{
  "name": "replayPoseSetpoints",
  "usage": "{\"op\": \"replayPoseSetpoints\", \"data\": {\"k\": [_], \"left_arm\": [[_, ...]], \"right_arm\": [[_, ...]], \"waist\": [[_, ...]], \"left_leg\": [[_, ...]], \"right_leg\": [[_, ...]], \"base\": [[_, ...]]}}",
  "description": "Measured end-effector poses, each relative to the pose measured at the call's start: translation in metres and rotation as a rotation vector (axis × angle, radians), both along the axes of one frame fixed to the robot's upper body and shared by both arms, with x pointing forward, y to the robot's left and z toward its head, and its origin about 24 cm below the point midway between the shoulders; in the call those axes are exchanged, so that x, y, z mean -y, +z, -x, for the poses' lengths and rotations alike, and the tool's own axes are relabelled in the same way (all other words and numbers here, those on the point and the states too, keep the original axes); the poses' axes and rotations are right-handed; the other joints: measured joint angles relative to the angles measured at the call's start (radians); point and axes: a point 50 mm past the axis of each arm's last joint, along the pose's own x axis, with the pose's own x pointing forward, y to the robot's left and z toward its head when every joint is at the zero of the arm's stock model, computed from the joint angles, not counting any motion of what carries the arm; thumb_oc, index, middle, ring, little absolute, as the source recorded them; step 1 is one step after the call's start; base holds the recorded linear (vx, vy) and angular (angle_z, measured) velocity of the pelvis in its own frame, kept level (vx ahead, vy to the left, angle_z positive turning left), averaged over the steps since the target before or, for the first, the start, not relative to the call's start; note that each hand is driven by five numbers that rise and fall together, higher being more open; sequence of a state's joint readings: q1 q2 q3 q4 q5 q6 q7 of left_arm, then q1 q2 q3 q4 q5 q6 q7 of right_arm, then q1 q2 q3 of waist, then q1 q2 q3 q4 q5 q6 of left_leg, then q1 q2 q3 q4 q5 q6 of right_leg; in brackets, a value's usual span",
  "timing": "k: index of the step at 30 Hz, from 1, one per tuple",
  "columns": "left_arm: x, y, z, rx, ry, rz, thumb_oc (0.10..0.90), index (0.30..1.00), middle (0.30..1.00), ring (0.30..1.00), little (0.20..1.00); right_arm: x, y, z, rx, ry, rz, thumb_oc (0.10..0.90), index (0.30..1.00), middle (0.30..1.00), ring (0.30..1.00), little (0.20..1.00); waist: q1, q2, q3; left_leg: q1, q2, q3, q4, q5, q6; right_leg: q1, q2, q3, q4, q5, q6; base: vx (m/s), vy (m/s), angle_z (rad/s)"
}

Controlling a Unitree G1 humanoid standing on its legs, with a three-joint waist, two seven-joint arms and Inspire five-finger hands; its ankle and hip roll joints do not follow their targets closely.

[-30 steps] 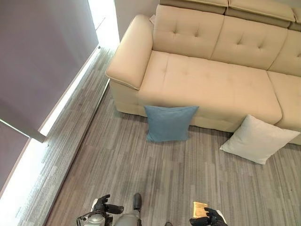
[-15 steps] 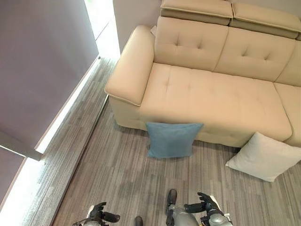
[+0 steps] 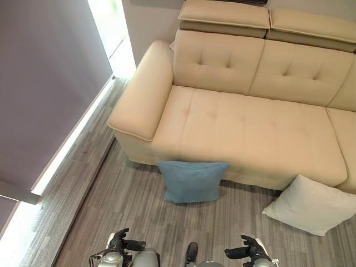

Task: Pick up all the scattered cushions and arrange them neatly on the sofa.

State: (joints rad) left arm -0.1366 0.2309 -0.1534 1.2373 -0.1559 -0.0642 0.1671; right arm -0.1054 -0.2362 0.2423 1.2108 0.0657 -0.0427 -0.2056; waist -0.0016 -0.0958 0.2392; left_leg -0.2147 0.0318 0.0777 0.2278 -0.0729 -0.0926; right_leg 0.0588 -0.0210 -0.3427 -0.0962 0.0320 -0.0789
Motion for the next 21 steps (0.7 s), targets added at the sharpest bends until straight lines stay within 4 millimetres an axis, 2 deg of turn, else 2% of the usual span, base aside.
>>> {"op": "replayPoseSetpoints", "data": {"k": [3,5,6,7,10,12,14,15,16,17,18,20,21], "left_arm": [[0.001,0.000,-0.001,0.005,0.000,0.003,0.800,0.900,0.900,0.900,0.900],[0.004,-0.001,0.000,0.001,0.001,0.013,0.800,0.900,0.900,0.900,0.900],[0.006,-0.005,0.009,-0.024,0.004,0.019,0.800,0.900,0.900,0.900,0.900],[0.006,-0.006,0.012,-0.037,0.008,0.019,0.800,0.900,0.900,0.900,0.900],[0.006,-0.005,0.010,-0.027,0.003,0.017,0.800,0.900,0.900,0.900,0.900],[0.000,-0.004,0.010,-0.028,0.008,0.002,0.800,0.900,0.900,0.900,0.900],[-0.007,-0.002,0.011,-0.035,0.012,-0.018,0.800,0.900,0.900,0.900,0.900],[-0.009,-0.002,0.011,-0.033,0.010,-0.025,0.800,0.900,0.900,0.900,0.900],[-0.013,0.000,0.009,-0.024,0.009,-0.037,0.800,0.900,0.900,0.900,0.900],[-0.014,0.001,0.006,-0.017,0.006,-0.039,0.800,0.900,0.900,0.900,0.900],[-0.014,0.002,0.006,-0.019,-0.009,-0.059,0.800,0.900,0.900,0.900,0.900],[-0.015,0.003,0.003,-0.012,-0.011,-0.064,0.800,0.900,0.900,0.900,0.900],[-0.015,0.004,0.002,-0.004,-0.004,-0.065,0.800,0.900,0.900,0.900,0.900]], "right_arm": [[0.001,-0.001,0.004,-0.012,-0.002,0.004,0.800,0.900,0.900,0.900,0.900],[0.002,-0.002,0.008,-0.022,-0.006,0.006,0.800,0.900,0.900,0.900,0.900],[0.003,-0.002,0.010,-0.025,-0.005,0.009,0.800,0.900,0.900,0.900,0.900],[0.002,-0.003,0.010,-0.028,-0.003,0.007,0.800,0.900,0.900,0.900,0.900],[0.000,-0.003,0.009,-0.022,0.004,0.000,0.800,0.900,0.900,0.900,0.900],[-0.006,-0.001,0.001,-0.002,0.022,-0.011,0.800,0.900,0.900,0.900,0.900],[-0.011,0.001,-0.007,0.022,0.044,-0.017,0.800,0.900,0.900,0.900,0.900],[-0.012,0.001,-0.009,0.030,0.047,-0.019,0.800,0.900,0.900,0.900,0.900],[-0.012,0.003,-0.013,0.048,0.049,-0.019,0.800,0.900,0.900,0.900,0.900],[-0.013,0.004,-0.015,0.055,0.051,-0.021,0.800,0.900,0.900,0.900,0.900],[-0.014,0.007,-0.020,0.077,0.056,-0.023,0.800,0.900,0.900,0.900,0.900],[-0.016,0.010,-0.028,0.108,0.062,-0.027,0.800,0.900,0.900,0.900,0.900],[-0.018,0.011,-0.028,0.118,0.061,-0.028,0.800,0.900,0.900,0.900,0.900]], "waist": [[0.003,0.013,0.009],[0.014,0.028,0.014],[0.012,0.059,0.003],[0.016,0.056,0.003],[0.017,0.048,-0.004],[0.024,0.052,-0.006],[0.022,0.060,-0.001],[0.023,0.058,-0.001],[0.025,0.056,-0.001],[0.025,0.057,0.001],[0.025,0.059,0.011],[0.024,0.056,0.023],[0.024,0.046,0.028]], "left_leg": [[-0.016,-0.001,0.001,-0.124,0.081,0.003],[0.024,0.000,0.011,-0.201,0.120,0.029],[0.070,0.001,0.011,-0.241,0.199,0.066],[0.093,-0.003,0.015,-0.249,0.227,0.091],[0.125,-0.053,0.025,-0.271,0.211,0.130],[0.138,-0.056,0.040,-0.279,0.198,0.148],[0.158,-0.052,0.035,-0.281,0.184,0.168],[0.162,-0.055,0.035,-0.280,0.176,0.177],[0.163,-0.064,0.029,-0.283,0.176,0.177],[0.164,-0.065,0.025,-0.285,0.174,0.180],[0.162,-0.065,0.022,-0.286,0.168,0.184],[0.158,-0.066,0.019,-0.289,0.172,0.168],[0.155,-0.071,0.015,-0.287,0.173,0.162]], "right_leg": [[0.014,0.018,-0.005,0.003,-0.021,0.021],[0.037,0.026,0.014,0.004,-0.032,0.035],[0.065,0.042,0.033,0.005,-0.046,0.058],[0.081,0.032,0.047,0.008,-0.056,0.071],[0.063,-0.029,0.052,0.088,-0.110,0.126],[-0.009,-0.062,0.051,0.252,-0.165,0.158],[-0.122,-0.103,0.057,0.503,-0.222,0.204],[-0.148,-0.114,0.070,0.541,-0.227,0.211],[-0.201,-0.139,0.094,0.560,-0.234,0.201],[-0.219,-0.143,0.102,0.544,-0.234,0.201],[-0.231,-0.152,0.102,0.466,-0.229,0.196],[-0.240,-0.155,0.103,0.361,-0.209,0.180],[-0.234,-0.160,0.102,0.302,-0.137,0.186]], "base": [[0.19,0.086,0.05],[0.15,0.097,-0.32],[0.21,0.169,-0.49],[0.15,0.132,-0.41],[0.10,0.149,-0.05],[0.04,0.112,-0.18],[0.06,0.066,0.02],[0.10,-0.008,0.23],[0.07,-0.025,0.17],[0.11,-0.090,0.17],[0.05,-0.064,0.03],[0.00,-0.056,0.07],[-0.04,-0.045,0.15]]}}
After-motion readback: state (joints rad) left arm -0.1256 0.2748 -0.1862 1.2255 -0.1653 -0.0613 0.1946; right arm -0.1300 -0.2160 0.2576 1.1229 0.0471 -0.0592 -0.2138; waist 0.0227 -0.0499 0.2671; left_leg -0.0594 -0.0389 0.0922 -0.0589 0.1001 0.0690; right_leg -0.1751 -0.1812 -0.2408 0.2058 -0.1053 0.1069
